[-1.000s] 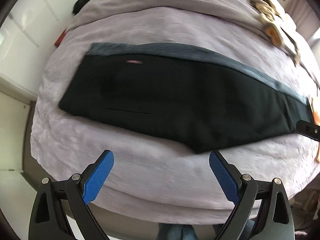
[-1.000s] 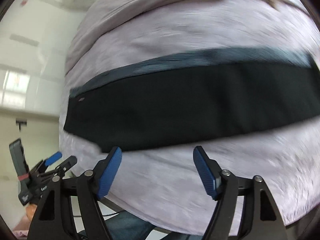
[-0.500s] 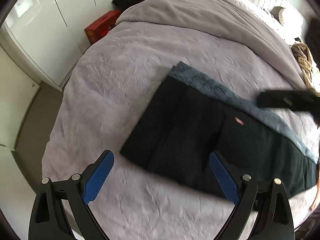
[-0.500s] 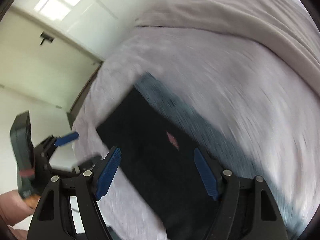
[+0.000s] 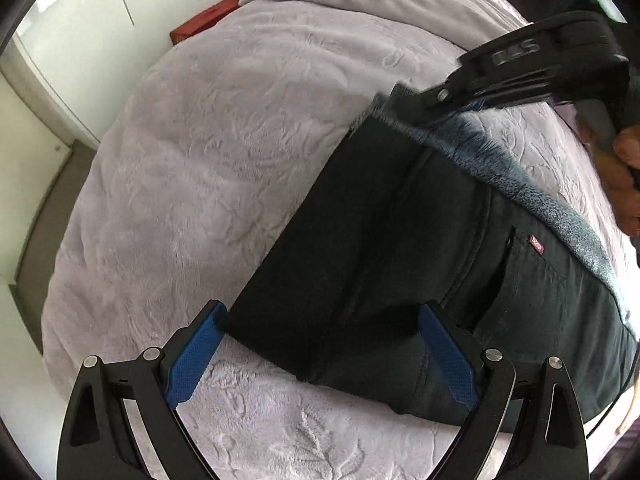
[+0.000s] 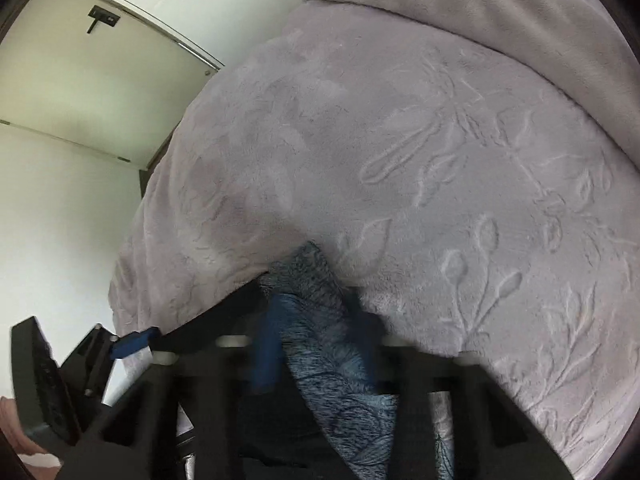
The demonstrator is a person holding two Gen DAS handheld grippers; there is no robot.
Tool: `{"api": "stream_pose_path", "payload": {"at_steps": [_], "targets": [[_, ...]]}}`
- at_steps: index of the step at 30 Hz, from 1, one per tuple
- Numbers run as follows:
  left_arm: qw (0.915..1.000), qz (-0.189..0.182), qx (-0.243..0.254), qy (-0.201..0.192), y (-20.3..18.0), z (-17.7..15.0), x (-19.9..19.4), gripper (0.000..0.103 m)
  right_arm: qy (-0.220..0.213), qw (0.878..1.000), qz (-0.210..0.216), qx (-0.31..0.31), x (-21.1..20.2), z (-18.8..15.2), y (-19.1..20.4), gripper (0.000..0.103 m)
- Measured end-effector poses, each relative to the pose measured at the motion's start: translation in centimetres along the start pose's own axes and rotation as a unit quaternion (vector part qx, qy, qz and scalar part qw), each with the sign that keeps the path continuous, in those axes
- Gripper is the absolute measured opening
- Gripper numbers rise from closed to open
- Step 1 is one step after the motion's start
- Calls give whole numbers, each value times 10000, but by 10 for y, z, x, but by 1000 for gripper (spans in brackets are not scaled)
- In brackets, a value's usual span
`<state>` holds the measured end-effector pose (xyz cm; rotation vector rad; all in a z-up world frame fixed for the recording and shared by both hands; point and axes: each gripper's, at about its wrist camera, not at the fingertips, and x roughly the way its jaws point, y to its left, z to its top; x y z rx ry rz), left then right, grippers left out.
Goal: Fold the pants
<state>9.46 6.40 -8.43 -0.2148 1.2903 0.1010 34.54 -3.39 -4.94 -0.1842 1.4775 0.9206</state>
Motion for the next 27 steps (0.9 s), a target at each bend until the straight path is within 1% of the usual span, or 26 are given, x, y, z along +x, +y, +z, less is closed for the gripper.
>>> {"api": "stream_pose_path", "payload": {"at_steps": [2, 4, 6, 8, 11, 12, 13, 15, 16, 19, 20, 22, 23, 25, 26, 27], "targets": [[10000, 25, 31, -63, 1, -3, -6, 97, -65, 9997, -4, -249, -5, 0, 11, 11], [9997, 86, 103, -222, 0, -6, -18, 97, -80, 9986, 193, -490, -14, 0, 26, 10], [9989, 163, 152, -407, -1, -6, -29, 97, -119, 9976, 274, -623, -20, 1, 34, 10], [9984, 225, 172, -487, -3, -6, -33, 97, -100, 9976, 275, -627, -17, 4, 35, 10], [9985, 305, 176, -429, -6, -2, -29, 97, -111, 9991, 236, -329, 1, 6, 21, 10], [9985, 345, 170, -400, -7, -1, -28, 97, -77, 9997, 80, -214, 12, 5, 16, 10], [9985, 338, 167, -396, -7, -1, -27, 97, -56, 9999, 49, -138, 14, 6, 10, 10], [9985, 307, 155, -428, -7, -3, -29, 97, -201, 9998, -40, 8, 13, 3, 11, 11], [9986, 313, 180, -398, -7, -5, -28, 97, -269, 9996, -61, 5, 8, 0, 15, 15], [9989, 288, 191, -329, -5, -10, -27, 97, -244, 9993, -94, -254, -3, -10, 27, 17], [9990, 290, 183, -299, -6, -13, -26, 97, -199, 9990, -122, -383, -4, -13, 31, 16], [9989, 313, 143, -314, -5, -14, -29, 97, -118, 9984, -260, -491, -5, -13, 33, 9], [9988, 280, 113, -398, -2, -13, -32, 97, -152, 9983, -229, -509, -7, -14, 38, 9], [9981, 299, 105, -537, -1, -15, -39, 97, -356, 9973, 120, -632, -17, -12, 46, 7], [9980, 328, 136, -520, -2, -16, -38, 97, -400, 9967, 235, -669, -18, -11, 50, 7], [9982, 379, 176, -428, -4, -14, -32, 97, -393, 9968, 199, -674, -15, -7, 51, 7]]}}
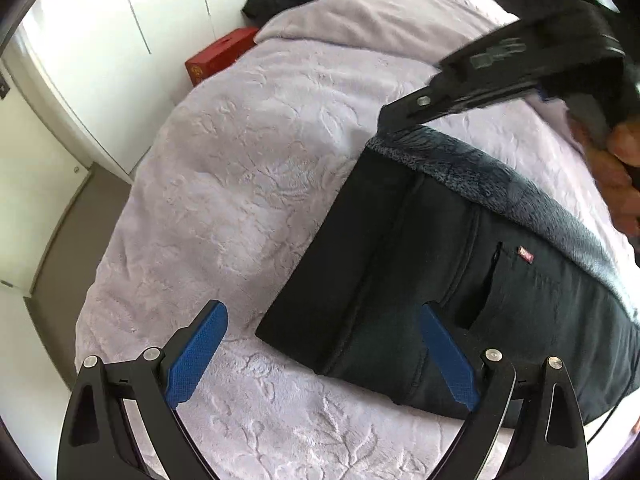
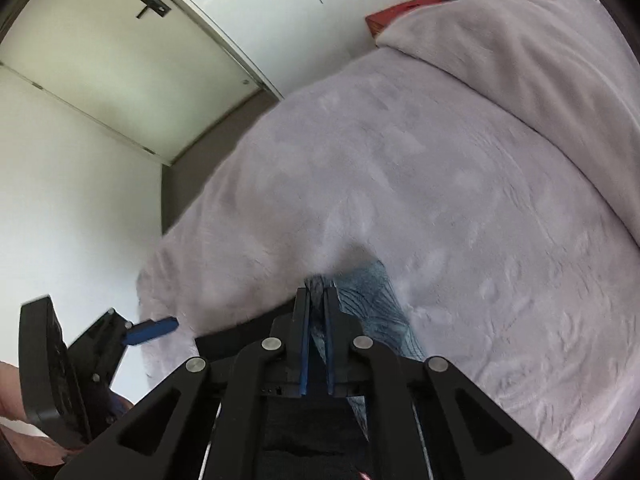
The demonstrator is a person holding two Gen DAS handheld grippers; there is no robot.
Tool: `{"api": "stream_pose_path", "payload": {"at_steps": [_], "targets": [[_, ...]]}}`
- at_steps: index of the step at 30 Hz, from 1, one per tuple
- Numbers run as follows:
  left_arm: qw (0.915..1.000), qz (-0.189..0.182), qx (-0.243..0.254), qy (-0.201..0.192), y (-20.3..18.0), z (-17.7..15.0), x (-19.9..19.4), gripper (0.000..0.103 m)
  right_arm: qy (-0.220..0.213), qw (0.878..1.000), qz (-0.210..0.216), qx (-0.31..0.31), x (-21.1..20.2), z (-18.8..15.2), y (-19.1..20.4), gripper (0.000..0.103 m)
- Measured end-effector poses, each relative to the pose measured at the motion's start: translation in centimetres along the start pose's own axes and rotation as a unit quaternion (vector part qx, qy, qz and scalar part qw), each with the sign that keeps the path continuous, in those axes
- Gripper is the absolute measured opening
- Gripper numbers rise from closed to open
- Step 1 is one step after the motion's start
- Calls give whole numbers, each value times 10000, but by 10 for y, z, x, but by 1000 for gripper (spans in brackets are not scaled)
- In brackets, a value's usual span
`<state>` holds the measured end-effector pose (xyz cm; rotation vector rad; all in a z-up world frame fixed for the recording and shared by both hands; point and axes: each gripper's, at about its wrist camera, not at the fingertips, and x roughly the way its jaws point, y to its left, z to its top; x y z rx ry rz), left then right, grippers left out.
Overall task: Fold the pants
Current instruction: 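Pull the waistband end with the right gripper to straighten the trousers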
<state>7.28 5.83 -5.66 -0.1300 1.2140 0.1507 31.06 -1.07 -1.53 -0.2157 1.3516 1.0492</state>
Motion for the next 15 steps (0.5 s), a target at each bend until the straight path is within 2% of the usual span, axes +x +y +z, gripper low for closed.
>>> {"api": "stream_pose_path", "payload": {"at_steps": [2, 4, 8, 10, 12, 13, 15], "targets": [[9999, 45, -17, 99, -2, 1, 4, 97, 213, 9990, -394, 39, 22, 4, -7, 7], [10000, -1, -50, 18, -1, 5, -2, 97, 334, 9965, -743, 201, 42, -2, -13, 7], [9997, -78, 80, -221, -7, 16, -15, 97, -191, 9935, -491, 1009, 11, -9, -26, 17], [9997, -119, 157, -163, -14, 22, -11, 97, -302, 9928, -517, 1041, -11, -20, -27, 17], [9996, -133, 260, -63, -22, 27, 2, 97, -298, 9933, -490, 1001, -28, -36, -22, 17], [9995, 32, 324, -14, -25, 28, 13, 97, -243, 9932, -422, 1057, -31, -43, -23, 17], [9991, 115, 345, 215, -18, 26, 34, 97, 1, 9910, -436, 1263, -23, -62, -26, 17]]}}
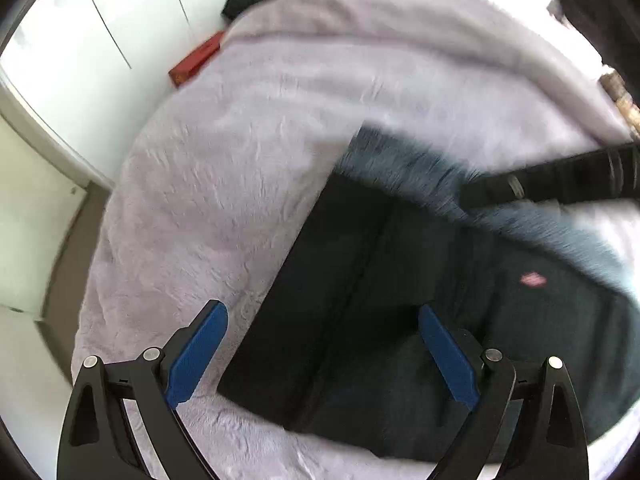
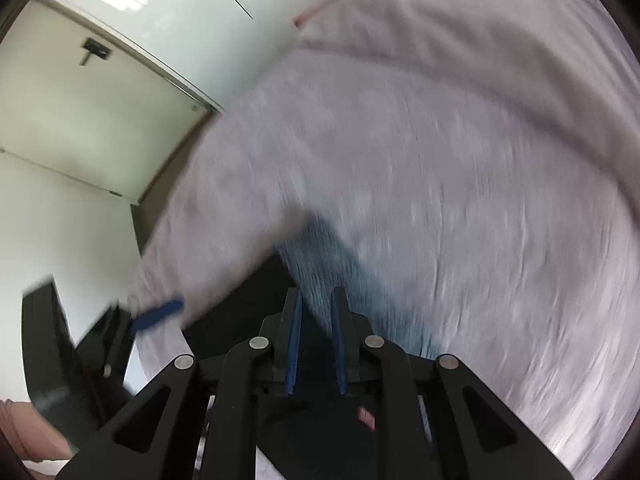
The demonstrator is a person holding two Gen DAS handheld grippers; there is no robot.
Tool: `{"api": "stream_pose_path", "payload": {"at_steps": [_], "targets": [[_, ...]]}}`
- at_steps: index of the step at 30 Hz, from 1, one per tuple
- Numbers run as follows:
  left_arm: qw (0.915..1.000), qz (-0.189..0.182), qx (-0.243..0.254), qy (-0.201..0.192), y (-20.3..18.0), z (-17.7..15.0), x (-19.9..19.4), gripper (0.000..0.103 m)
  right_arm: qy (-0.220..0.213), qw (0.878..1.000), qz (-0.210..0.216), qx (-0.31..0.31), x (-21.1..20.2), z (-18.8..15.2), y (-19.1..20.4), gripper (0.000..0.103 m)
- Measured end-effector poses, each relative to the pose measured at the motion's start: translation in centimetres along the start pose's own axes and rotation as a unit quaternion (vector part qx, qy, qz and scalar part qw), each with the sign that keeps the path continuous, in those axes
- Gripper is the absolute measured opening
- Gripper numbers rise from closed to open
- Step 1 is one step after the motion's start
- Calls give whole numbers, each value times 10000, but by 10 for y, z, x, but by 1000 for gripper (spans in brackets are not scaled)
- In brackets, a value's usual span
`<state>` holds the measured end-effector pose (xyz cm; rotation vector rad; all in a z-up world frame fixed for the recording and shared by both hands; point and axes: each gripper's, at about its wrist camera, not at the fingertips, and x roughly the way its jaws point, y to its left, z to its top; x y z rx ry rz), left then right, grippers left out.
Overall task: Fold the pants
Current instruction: 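Pull the waistband end with the right gripper to straighten the trousers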
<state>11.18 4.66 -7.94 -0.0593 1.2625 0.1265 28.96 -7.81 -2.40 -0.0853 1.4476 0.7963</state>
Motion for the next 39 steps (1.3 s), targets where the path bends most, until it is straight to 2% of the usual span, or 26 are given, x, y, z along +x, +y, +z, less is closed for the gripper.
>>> {"api": "stream_pose_path", "payload": {"at_steps": [1, 2, 3, 4, 6, 7, 9, 10, 11, 13, 15, 16, 20, 22, 29, 32, 35, 39], "targets": [[9998, -110, -87, 128, 3, -1, 7, 97, 163, 9996, -215, 83, 13, -8, -6, 17], [9996, -162, -155, 187, 4, -2, 10, 98, 301, 9975, -605, 201, 33, -16, -15, 19], [9994, -177, -194, 214, 6, -2, 10, 100, 256, 9970, -622, 373, 45, -19, -24, 23], [9996, -139, -163, 207, 6, -2, 7, 102, 35, 9969, -492, 607, 47, -21, -33, 26], [9999, -37, -31, 151, 5, -5, 2, 102, -359, 9919, -251, 1196, 39, -25, -47, 26], [9999, 36, 30, 143, 4, -6, 0, 102, -476, 9893, -145, 1369, 33, -28, -50, 29], [9997, 149, 109, 169, 1, -10, -5, 102, -564, 9888, -249, 1356, 19, -36, -47, 51], [9996, 167, 140, 180, -1, -12, -7, 102, -578, 9894, -366, 1282, 10, -41, -47, 69], [9995, 172, 178, 203, -2, -15, -10, 102, -626, 9896, -457, 1210, -1, -49, -43, 72], [9994, 208, 221, 187, -4, -19, -18, 102, -733, 9890, -477, 1194, -24, -70, -45, 72], [9991, 252, 308, 132, -8, -22, -31, 102, -727, 9858, -415, 1455, -44, -95, -52, 75], [9992, 203, 305, 151, -9, -24, -36, 102, -706, 9839, -382, 1596, -51, -106, -61, 78], [9991, -152, 236, 311, -19, -30, -53, 102, -694, 9743, -329, 2119, -72, -165, -64, 78], [9987, -167, 339, 327, -27, -35, -60, 102, -730, 9681, -412, 2363, -82, -195, -70, 79], [9950, -433, 760, 477, -71, -62, -98, 102, -927, 9480, -428, 3016, -112, -269, -72, 87], [9932, -519, 856, 586, -88, -73, -109, 102, -929, 9417, -423, 3205, -121, -290, -72, 88], [9916, -423, 1081, 575, -105, -80, -117, 102, -938, 9358, -414, 3374, -128, -310, -71, 88], [9895, -411, 1274, 551, -120, -85, -125, 102, -957, 9312, -401, 3493, -132, -322, -68, 88]]}}
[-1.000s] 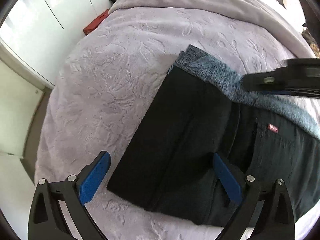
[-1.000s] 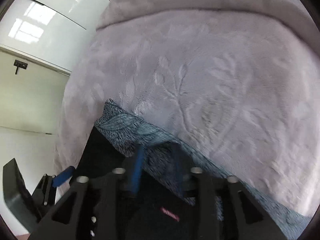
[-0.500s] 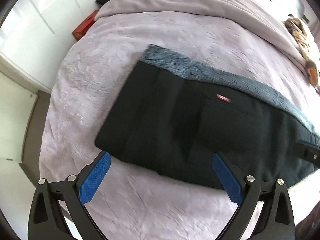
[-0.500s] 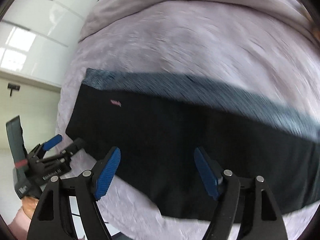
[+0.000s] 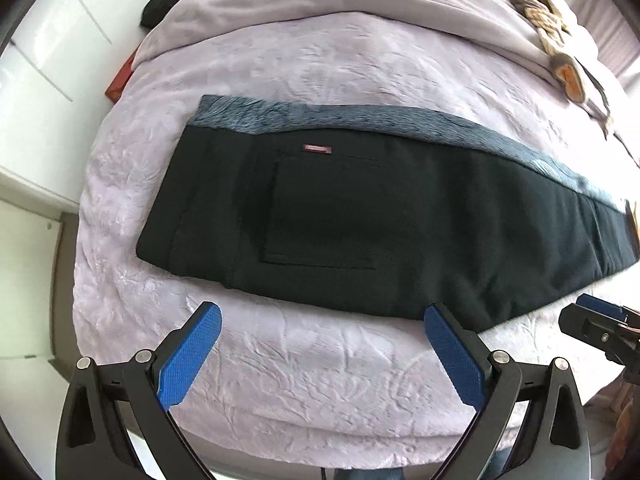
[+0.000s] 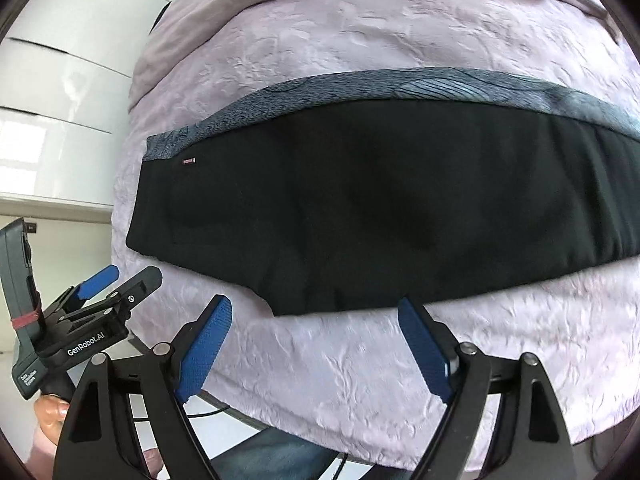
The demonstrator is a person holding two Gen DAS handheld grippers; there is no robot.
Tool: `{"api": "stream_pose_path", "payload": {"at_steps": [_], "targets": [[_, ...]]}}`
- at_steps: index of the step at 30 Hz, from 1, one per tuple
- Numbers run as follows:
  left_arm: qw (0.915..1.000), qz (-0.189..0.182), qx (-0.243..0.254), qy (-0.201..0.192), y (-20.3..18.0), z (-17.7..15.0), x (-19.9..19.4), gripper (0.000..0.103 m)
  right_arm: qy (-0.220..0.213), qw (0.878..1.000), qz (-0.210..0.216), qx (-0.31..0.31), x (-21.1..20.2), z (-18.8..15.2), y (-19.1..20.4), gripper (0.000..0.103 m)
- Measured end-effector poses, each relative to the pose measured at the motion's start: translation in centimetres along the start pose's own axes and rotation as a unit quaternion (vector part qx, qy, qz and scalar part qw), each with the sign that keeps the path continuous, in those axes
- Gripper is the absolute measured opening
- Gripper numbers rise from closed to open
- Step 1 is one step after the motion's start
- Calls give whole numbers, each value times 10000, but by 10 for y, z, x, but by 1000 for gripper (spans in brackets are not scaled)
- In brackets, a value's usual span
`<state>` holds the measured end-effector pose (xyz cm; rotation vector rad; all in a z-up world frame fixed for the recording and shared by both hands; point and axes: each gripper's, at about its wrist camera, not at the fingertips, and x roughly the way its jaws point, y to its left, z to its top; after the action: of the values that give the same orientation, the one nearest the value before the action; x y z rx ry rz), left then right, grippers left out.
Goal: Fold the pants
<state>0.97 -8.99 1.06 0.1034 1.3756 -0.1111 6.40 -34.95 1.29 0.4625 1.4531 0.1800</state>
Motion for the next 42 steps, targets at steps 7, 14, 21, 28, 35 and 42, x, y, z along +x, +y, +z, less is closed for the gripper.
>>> {"api": "stream_pose_path", "payload": {"at_steps": [7, 14, 21, 28, 35, 42], "targets": [[9996, 21, 282, 7, -27, -2, -10, 102, -130, 9998, -1, 125, -20, -11, -16, 88], [9981, 99, 601, -56, -56, 2, -17, 102, -313, 9984, 86, 464, -37, -17, -42, 88], [9949, -40, 998, 170, -106, 9, -4, 102, -626, 9916, 403, 1058, -60, -27, -102, 88], [9890, -119, 1471, 116, -193, 23, 14, 102, -1305, 9555, 888, 2490, -84, -37, -250, 86], [9833, -203, 1793, -234, -311, 53, 46, 102, -2124, 9016, 1151, 3589, -94, -45, -380, 63], [9856, 52, 1682, -139, -360, 56, 101, 102, -2355, 8786, 1462, 3889, -85, -38, -435, 63]]}}
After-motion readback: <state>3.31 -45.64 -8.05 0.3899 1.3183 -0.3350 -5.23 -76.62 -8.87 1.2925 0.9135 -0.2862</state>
